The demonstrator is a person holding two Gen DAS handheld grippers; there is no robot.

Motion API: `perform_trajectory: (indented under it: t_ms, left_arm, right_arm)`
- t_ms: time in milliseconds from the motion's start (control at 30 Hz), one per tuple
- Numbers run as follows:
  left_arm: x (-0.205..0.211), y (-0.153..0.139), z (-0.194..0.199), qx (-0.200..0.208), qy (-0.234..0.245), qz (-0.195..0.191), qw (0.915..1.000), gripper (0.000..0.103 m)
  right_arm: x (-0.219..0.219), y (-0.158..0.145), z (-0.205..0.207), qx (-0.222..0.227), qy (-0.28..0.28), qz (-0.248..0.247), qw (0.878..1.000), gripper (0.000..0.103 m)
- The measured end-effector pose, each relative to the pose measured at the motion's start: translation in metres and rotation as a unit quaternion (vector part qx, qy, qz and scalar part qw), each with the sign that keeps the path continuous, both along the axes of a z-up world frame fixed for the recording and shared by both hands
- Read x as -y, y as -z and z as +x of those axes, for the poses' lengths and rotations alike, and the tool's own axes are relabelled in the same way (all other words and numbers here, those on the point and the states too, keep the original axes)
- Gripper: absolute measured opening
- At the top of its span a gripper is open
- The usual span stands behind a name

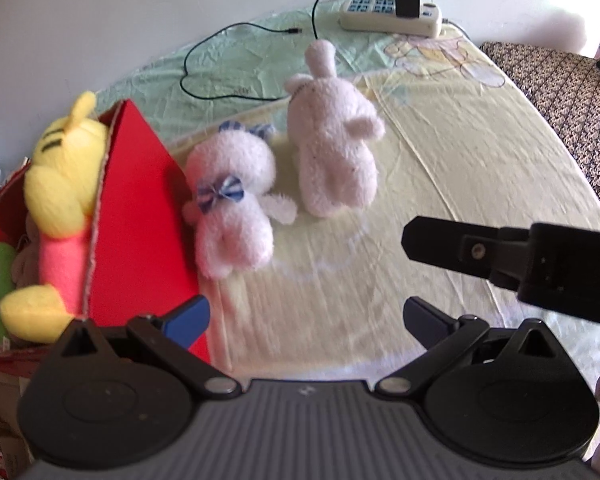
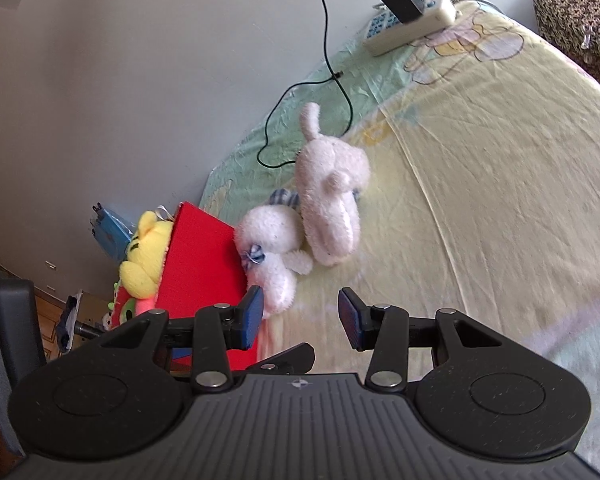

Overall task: Organize objects
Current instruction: 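Move the right gripper back over the bed to the white rabbit plush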

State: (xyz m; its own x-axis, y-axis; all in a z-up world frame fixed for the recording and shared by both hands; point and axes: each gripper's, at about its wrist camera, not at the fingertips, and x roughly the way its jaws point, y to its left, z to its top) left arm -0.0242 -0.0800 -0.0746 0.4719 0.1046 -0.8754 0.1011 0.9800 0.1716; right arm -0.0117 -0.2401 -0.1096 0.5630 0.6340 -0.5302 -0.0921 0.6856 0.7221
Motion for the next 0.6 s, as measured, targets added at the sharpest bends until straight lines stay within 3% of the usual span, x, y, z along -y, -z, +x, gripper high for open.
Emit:
perform_trajectory:
  t_ms: [600]
  left_arm:
    - [0.006, 0.045, 0.018, -0.053, 0.007, -0.005, 0.9985, 0.103]
  right_arm:
    - [0.013, 0.033, 0.009, -0.057, 0.025, -0.014, 0.998, 0.046]
